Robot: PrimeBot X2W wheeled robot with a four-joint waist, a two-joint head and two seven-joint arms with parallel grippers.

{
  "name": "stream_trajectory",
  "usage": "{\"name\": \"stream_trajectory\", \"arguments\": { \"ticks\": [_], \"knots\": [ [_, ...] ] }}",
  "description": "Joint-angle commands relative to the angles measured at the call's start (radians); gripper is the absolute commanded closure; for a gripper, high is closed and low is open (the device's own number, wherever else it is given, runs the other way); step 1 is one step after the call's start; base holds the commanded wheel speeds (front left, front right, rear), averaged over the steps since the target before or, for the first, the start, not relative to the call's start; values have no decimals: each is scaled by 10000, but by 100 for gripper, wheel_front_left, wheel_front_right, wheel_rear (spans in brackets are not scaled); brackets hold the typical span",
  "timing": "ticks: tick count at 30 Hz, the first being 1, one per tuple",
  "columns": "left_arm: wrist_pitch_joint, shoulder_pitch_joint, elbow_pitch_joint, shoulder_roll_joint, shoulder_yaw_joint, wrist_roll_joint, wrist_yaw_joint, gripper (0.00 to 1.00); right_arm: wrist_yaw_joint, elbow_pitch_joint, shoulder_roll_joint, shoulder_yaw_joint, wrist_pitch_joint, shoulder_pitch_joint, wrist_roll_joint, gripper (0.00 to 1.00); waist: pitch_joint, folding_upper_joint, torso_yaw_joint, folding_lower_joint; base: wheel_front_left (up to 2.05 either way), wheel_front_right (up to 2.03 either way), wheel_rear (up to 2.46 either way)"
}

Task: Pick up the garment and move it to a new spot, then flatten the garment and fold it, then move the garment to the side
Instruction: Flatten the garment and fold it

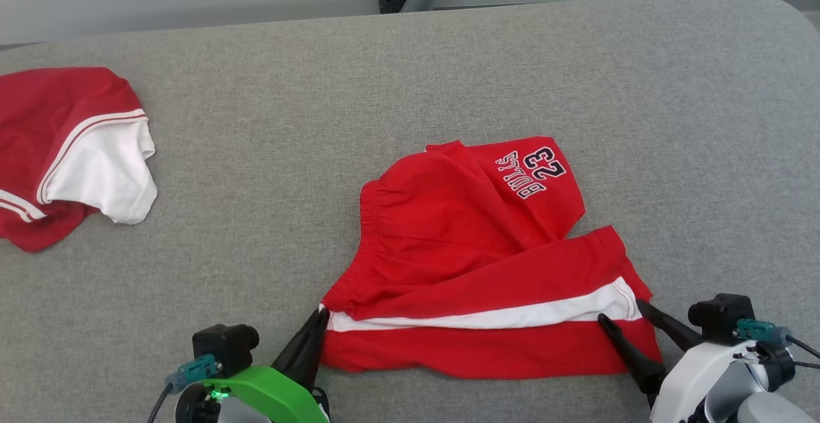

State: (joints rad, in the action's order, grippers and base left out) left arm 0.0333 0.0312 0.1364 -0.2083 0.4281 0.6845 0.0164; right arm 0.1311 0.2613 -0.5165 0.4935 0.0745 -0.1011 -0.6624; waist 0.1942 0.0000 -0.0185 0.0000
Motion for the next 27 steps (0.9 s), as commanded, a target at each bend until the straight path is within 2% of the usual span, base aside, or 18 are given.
{"name": "stream_trajectory", "arguments": {
  "ticks": [1, 9, 14, 17, 19, 20, 27],
  "knots": [
    [-12, -5, -21, -78, 22, 34, -31, 100, -7, 37, 24, -18, -27, 94, -130, 0, 0, 0, 7, 0, 0, 0, 0],
    [33, 39, -93, -120, 40, 69, -86, 100, -7, 319, 11, -100, -6, 140, -507, 0, 36, 0, 67, 0, 0, 0, 0],
    [39, 57, -128, -165, 38, 88, -103, 100, -7, 397, 46, 8, -3, -25, -564, 17, 44, 0, 55, 0, 0, 0, 0],
    [51, 90, -138, -168, 66, 90, -106, 100, -7, 420, 83, 102, 20, -115, -595, 34, 45, 0, 70, 0, 0, 0, 0],
    [60, 99, -141, -168, 79, 103, -107, 100, -7, 453, 88, 161, 30, -192, -618, 40, 36, 0, 83, 0, 0, 0, 0],
    [61, 101, -141, -173, 84, 109, -112, 100, -7, 462, 83, 182, 33, -250, -627, 47, 37, 0, 89, 0, 0, 0, 0],
    [53, 54, -165, -192, 108, 118, -155, 100, -7, 503, 0, 273, 81, -460, -654, 63, 32, 0, 120, 0, 0, 0, 0]
  ]
}}
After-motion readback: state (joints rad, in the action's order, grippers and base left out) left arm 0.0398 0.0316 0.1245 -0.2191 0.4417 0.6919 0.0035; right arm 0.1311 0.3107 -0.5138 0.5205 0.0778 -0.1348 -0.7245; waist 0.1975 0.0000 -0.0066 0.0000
